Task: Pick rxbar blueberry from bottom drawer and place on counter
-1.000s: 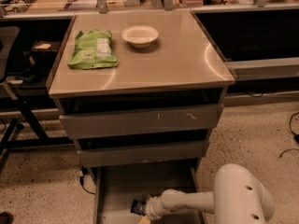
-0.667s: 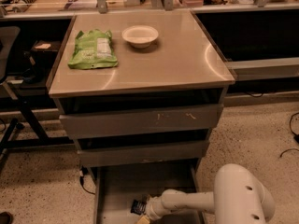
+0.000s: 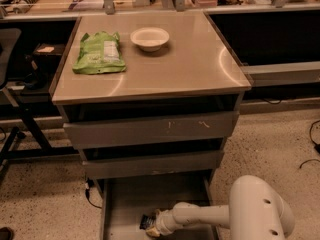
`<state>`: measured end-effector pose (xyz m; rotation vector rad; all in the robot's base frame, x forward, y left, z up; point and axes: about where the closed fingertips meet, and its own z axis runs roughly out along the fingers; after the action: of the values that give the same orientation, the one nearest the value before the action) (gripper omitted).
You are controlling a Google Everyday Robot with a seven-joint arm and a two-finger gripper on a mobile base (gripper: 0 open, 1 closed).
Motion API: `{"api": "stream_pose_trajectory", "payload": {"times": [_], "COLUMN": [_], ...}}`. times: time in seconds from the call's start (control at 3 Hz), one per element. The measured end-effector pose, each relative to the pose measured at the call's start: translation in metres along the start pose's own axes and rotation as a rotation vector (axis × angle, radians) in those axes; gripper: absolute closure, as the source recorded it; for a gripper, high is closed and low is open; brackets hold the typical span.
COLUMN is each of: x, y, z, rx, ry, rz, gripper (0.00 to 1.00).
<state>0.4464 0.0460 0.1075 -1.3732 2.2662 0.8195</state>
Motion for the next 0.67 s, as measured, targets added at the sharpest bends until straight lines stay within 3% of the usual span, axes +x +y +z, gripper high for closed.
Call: {"api": "stream_pose_trajectory", "payload": {"times": [0.33,0.67], "x": [0.0,0.0], "y": [0.0,0.0001], "z": [0.0,0.0001], "rx": [0.0,0.0], "ry": [0.0,0.0], "rz": [0.0,0.0], "gripper": [0.89,1.0]}}
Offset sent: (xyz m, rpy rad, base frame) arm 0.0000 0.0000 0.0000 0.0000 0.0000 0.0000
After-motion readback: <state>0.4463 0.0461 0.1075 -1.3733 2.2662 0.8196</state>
